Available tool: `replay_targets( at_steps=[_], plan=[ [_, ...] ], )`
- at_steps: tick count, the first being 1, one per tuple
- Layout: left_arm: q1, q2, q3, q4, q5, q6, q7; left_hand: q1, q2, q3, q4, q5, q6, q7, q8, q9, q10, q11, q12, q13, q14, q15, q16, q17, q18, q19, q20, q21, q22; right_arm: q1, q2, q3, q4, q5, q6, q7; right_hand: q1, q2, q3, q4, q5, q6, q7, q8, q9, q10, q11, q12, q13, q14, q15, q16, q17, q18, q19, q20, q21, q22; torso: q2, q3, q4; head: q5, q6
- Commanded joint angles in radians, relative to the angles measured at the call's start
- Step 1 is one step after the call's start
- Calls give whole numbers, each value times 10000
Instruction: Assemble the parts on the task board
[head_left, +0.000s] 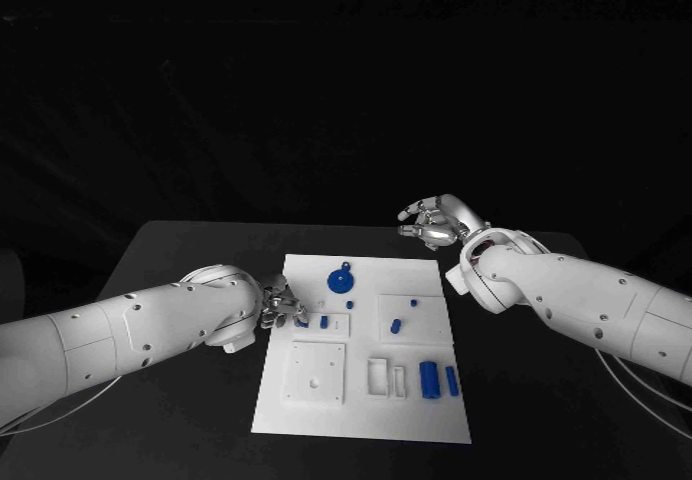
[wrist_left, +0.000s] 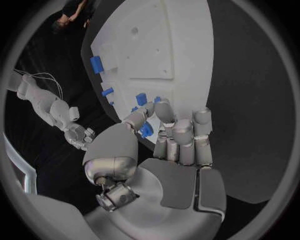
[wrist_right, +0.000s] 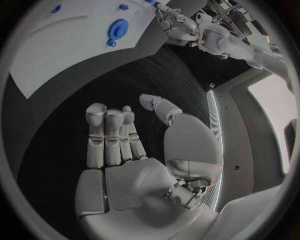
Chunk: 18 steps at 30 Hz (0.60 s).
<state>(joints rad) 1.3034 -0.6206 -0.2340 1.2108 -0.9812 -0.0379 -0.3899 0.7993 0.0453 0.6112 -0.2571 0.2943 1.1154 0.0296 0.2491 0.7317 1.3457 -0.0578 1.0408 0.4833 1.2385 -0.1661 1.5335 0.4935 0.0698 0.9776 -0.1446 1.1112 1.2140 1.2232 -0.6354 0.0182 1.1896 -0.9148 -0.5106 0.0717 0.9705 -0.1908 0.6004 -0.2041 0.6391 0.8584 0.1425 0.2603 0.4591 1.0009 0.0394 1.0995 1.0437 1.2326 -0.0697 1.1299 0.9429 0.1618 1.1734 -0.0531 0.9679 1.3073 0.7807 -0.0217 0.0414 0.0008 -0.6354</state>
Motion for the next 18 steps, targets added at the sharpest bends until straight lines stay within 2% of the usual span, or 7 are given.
replay_targets(
  at_steps=[1,9,10,13,18],
  plan=[
    [-5,13,-3,-20,-106,254,-60,48,107,60,-9,93,1495,-545,1255,1938,665,-721,45,17,413,-598,69,13,49,66,-1210,31,12,-4,-10,0,17,-97,114,69,-49,81,-20,31,63,1,89,52,-11,8,-16,41,-15,72,-27,-39,11,1000,86,4,-43,102,-1,-1,-7,-2,1],
    [-5,81,-2,-100,-130,345,-58,37,69,46,-23,96,1502,-546,1259,1951,665,-721,65,19,412,-596,72,15,45,65,-1207,33,19,-4,-14,0,28,-98,115,69,-50,81,-21,32,69,2,88,53,-11,9,-16,44,-18,73,-28,-39,12,1000,88,3,-43,104,4,0,1,-7,-20],
    [-4,87,-2,-110,-133,355,-58,22,54,33,-17,56,1511,-547,1263,1959,667,-720,79,21,413,-594,75,16,43,65,-1205,33,21,-4,-13,0,28,-98,113,69,-50,81,-21,32,69,2,88,53,-11,9,-16,44,-18,73,-28,-39,12,1000,89,3,-44,104,3,2,2,-8,-18],
    [-4,122,-1,-152,-169,406,-46,-26,-7,-9,56,-446,1542,-554,1267,2003,649,-721,158,23,410,-588,85,21,45,64,-1205,21,35,-4,-8,0,30,-98,114,70,-50,81,-22,32,71,3,88,53,-11,9,-16,45,-19,73,-28,-39,13,1000,89,3,-44,105,0,1,-3,-6,-16],
    [-21,211,-2,-248,-169,496,-9,-93,-21,-34,146,-475,1587,-563,1288,2022,663,-723,216,36,411,-578,91,23,38,58,-1198,8,37,-4,0,0,32,-99,112,75,-49,81,-22,31,74,3,88,54,-11,9,-17,46,-21,73,-28,-39,13,1000,90,3,-44,106,11,1,-11,-4,-25]
  ],
)
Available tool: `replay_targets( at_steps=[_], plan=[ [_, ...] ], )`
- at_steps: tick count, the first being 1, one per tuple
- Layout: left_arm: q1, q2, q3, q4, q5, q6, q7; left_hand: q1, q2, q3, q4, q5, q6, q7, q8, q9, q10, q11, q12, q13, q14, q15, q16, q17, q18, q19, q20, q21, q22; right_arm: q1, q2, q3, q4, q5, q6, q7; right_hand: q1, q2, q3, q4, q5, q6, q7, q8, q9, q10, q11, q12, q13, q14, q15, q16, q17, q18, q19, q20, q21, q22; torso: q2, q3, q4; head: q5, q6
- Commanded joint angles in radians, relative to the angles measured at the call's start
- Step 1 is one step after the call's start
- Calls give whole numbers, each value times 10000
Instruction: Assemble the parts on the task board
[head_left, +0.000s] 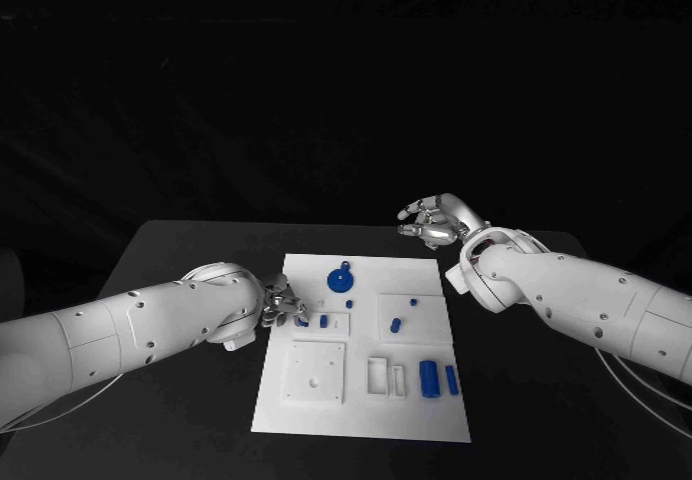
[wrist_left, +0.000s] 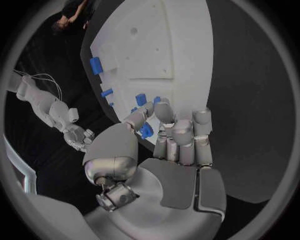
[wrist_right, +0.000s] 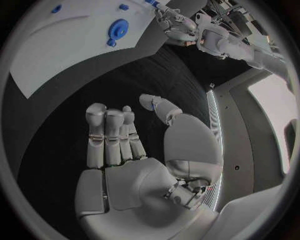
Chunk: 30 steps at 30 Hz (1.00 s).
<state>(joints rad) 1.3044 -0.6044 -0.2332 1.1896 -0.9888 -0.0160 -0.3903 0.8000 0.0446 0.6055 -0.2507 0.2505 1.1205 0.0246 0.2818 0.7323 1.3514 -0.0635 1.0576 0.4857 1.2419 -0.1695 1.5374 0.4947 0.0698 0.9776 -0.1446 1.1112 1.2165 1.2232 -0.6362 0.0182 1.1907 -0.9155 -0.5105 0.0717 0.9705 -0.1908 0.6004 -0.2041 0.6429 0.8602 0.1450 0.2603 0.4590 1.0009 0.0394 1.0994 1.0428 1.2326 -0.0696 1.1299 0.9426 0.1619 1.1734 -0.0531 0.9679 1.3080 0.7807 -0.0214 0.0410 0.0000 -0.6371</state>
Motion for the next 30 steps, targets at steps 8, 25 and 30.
replay_targets(
  at_steps=[8,25,30],
  plan=[
    [-76,68,-10,-53,-93,292,25,-155,-7,16,165,11,1557,-521,974,2029,603,-671,101,24,376,-537,60,15,38,54,-1197,-3,16,-4,6,0,16,-93,114,77,-48,84,-20,32,49,-14,62,54,-11,8,-17,49,-16,74,-29,-40,17,999,91,2,-46,101,2,-2,-9,-11,-37],
    [-76,140,-10,1,-314,349,78,-144,-93,39,202,-3,1583,-538,998,2053,578,-683,204,44,375,-530,78,29,55,51,-1208,-11,37,-15,32,0,3,-94,113,84,-49,84,-18,33,82,-14,62,55,-12,7,-18,53,-22,75,-30,-42,18,999,92,1,-49,104,2,1,0,-16,-59],
    [-76,137,-10,18,-624,359,68,-24,-36,99,115,39,1581,-540,1001,2060,562,-686,231,44,373,-529,82,33,63,51,-1214,-7,50,-15,25,0,11,-94,115,84,-50,84,-19,34,88,-14,62,55,-12,7,-17,54,-23,75,-30,-42,19,999,92,1,-50,105,6,2,-5,-15,-53]
  ],
)
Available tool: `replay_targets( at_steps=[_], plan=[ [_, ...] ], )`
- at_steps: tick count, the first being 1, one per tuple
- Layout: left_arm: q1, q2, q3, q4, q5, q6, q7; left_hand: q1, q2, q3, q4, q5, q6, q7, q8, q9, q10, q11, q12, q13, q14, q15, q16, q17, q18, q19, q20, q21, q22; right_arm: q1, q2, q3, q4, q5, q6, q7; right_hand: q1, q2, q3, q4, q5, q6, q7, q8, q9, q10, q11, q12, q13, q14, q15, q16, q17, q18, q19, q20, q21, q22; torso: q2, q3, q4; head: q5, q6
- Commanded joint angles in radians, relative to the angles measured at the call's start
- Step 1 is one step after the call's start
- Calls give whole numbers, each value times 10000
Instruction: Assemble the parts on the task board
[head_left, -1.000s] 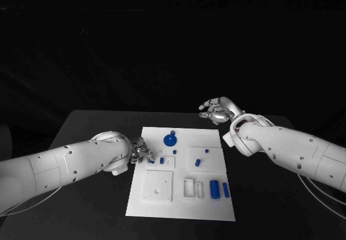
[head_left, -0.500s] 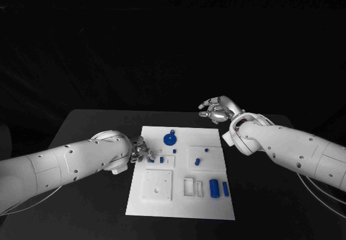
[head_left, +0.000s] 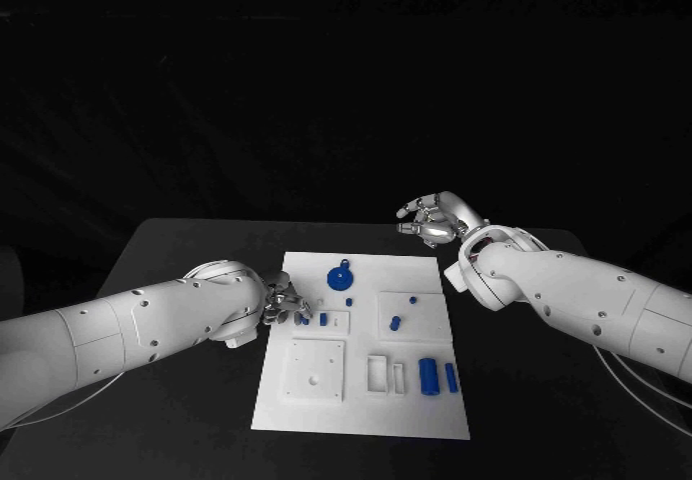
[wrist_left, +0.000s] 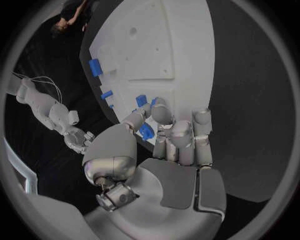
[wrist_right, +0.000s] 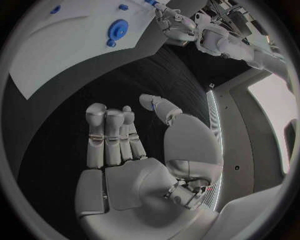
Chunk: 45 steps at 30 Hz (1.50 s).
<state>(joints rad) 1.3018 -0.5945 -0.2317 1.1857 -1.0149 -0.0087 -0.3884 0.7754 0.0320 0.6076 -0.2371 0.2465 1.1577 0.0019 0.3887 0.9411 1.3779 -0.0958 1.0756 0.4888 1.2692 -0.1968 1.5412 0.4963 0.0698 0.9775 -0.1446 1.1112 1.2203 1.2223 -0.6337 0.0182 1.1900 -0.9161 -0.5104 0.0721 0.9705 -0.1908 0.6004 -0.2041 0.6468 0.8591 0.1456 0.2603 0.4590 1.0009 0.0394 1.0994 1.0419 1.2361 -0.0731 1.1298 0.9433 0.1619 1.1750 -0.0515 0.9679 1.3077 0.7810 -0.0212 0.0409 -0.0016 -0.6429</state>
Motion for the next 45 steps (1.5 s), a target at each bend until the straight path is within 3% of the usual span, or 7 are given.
replay_targets(
  at_steps=[1,25,37,41,42,44,45],
  plan=[
    [-51,36,-25,61,-393,293,50,256,106,95,-50,103,1211,-314,-66,-27,291,-363,54,12,100,-255,44,18,64,51,-1215,-6,16,-6,-1,0,16,-88,114,81,-50,84,-19,34,51,-3,56,55,-13,6,-17,54,-15,40,5,-42,12,999,77,-14,-50,109,3,3,-4,1,6],
    [-62,-68,-28,185,-1242,115,92,423,217,151,-196,218,1199,-308,-71,-24,265,-362,90,-6,97,-237,44,21,52,49,-1204,-6,39,-7,-26,1,25,-88,118,84,-59,82,-25,38,75,-4,56,55,-14,5,-17,60,-24,41,5,-44,16,999,80,-15,-54,114,3,-10,0,-17,-12],
    [-70,-76,-30,205,-1092,9,133,418,257,135,-214,256,1197,-304,-75,-26,259,-359,104,-17,97,-224,45,21,39,53,-1193,-7,48,-7,-26,1,24,-88,116,87,-62,83,-27,40,81,-3,56,56,-14,5,-17,63,-28,41,5,-45,17,999,81,-15,-55,116,5,-12,3,-23,-3],
    [-70,-63,-30,159,-885,-59,153,190,72,12,103,-640,1161,-292,-100,-35,234,-344,104,-78,80,-207,-10,-7,43,52,-1194,-57,47,-7,-31,1,24,-89,112,85,-63,82,-28,40,83,-4,56,56,-14,4,-17,63,-29,41,5,-45,17,999,82,-15,-56,117,5,-5,2,-19,9],
    [-70,-63,-29,142,-876,-51,151,56,-125,-46,294,-1180,1145,-290,-112,-39,229,-342,95,-103,77,-209,-29,-18,49,48,-1198,-78,45,-7,-30,1,24,-90,113,85,-63,82,-29,40,84,-4,56,56,-14,4,-17,64,-30,41,5,-45,17,999,82,-15,-56,117,4,-4,2,-22,10],
    [-69,-63,-29,108,-865,-36,133,-192,-525,-158,604,-1849,1115,-285,-135,-47,218,-339,74,-146,71,-220,-61,-36,57,43,-1203,-107,46,-7,-41,1,31,-90,115,84,-64,81,-29,40,84,-4,56,56,-14,4,-17,64,-30,41,5,-46,17,999,82,-15,-56,117,1,-3,4,-26,2],
    [-69,-64,-29,91,-860,-12,130,-305,-669,-222,702,-1934,1105,-281,-143,-49,213,-335,66,-158,66,-222,-71,-41,58,38,-1203,-115,46,-7,-42,1,30,-90,115,83,-64,81,-30,40,84,-4,56,56,-14,4,-17,64,-31,41,5,-46,17,999,82,-15,-56,117,1,-1,4,-26,2]
  ],
)
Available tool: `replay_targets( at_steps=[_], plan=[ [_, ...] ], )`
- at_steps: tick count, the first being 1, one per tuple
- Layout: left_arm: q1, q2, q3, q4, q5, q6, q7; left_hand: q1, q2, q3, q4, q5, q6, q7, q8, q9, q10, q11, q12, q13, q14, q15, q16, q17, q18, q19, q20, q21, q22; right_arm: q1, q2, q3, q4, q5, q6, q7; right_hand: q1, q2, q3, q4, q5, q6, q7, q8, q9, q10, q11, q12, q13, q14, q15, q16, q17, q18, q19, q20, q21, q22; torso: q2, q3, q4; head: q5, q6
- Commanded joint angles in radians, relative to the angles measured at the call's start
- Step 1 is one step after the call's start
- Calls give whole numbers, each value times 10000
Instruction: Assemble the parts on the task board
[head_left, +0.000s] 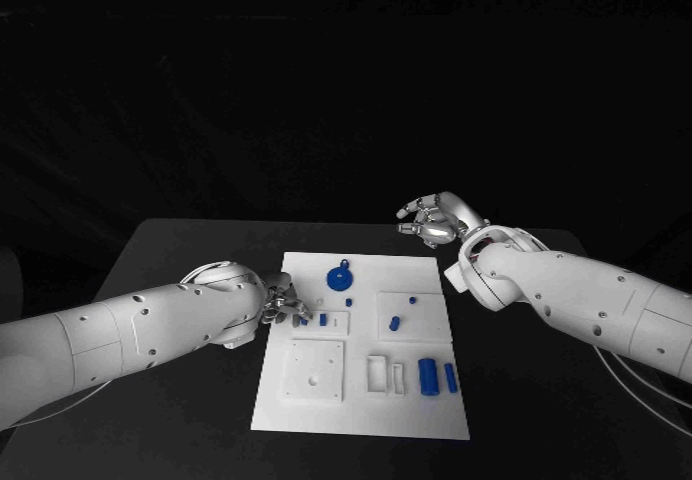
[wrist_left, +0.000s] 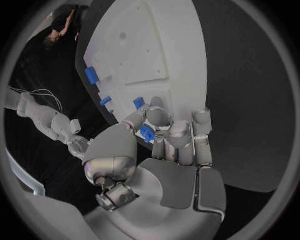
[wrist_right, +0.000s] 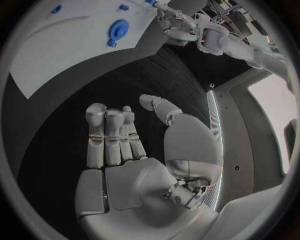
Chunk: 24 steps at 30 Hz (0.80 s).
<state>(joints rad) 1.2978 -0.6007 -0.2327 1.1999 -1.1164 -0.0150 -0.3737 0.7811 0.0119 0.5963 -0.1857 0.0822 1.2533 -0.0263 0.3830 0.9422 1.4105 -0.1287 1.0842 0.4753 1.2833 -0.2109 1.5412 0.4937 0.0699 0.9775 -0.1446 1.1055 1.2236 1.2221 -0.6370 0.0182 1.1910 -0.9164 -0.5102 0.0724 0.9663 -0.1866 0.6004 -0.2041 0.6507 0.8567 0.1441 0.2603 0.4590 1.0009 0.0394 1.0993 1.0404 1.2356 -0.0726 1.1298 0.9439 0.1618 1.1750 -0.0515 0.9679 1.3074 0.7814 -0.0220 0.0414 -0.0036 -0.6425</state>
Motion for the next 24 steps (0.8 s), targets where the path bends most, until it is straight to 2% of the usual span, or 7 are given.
replay_targets(
  at_steps=[1,7,12,17,24],
  plan=[
    [-29,3,-19,-76,165,17,-23,-460,-607,-172,267,-316,140,5,-91,-59,-111,-5,-22,-31,-78,-83,-76,-18,60,36,-1204,-64,15,-5,-9,1,22,-86,110,81,-23,39,-30,40,46,20,71,55,-15,4,-17,65,-15,46,1,-46,12,1000,81,-16,-56,120,-3,7,-1,-5,-3],
    [-98,77,-22,-240,182,-53,-18,-776,-1228,-292,608,-333,93,2,-105,-33,-121,-10,-49,-75,-98,-111,-102,-32,102,18,-1232,-99,15,-5,-7,1,25,-125,102,82,-23,37,-31,39,49,19,71,55,-15,3,-17,66,-17,46,1,-46,13,1000,81,-16,-57,121,-1,11,-9,-12,4],
    [-144,88,-22,-289,189,-138,-6,-757,-1565,-177,822,-335,68,3,-107,-6,-116,-10,-64,-106,-104,-127,-120,-43,124,28,-1246,-107,21,-5,-27,1,25,-126,104,80,-23,34,-33,38,50,17,71,54,-16,3,-17,67,-19,46,1,-47,13,1000,82,-16,-58,122,5,5,-19,-27,1],
    [-147,72,-20,-306,254,-300,34,-651,-1754,-51,978,-334,51,7,-105,23,-111,-7,-74,-131,-105,-132,-132,-50,135,41,-1251,-103,29,-6,-39,1,24,-129,101,81,-22,31,-34,36,51,14,72,53,-16,2,-17,68,-20,46,1,-47,14,1000,82,-16,-59,123,0,8,-14,-35,0],
    [-162,1,-15,-282,557,-813,188,-496,-2044,93,1207,-333,-42,38,-148,48,-150,20,-150,-194,-143,-129,-220,-98,140,58,-1249,-101,37,-13,-46,1,19,-129,92,90,-23,28,-36,35,51,10,72,51,-18,2,-16,70,-23,46,1,-48,14,1000,82,-17,-60,124,-3,-7,5,-60,2]
  ],
)
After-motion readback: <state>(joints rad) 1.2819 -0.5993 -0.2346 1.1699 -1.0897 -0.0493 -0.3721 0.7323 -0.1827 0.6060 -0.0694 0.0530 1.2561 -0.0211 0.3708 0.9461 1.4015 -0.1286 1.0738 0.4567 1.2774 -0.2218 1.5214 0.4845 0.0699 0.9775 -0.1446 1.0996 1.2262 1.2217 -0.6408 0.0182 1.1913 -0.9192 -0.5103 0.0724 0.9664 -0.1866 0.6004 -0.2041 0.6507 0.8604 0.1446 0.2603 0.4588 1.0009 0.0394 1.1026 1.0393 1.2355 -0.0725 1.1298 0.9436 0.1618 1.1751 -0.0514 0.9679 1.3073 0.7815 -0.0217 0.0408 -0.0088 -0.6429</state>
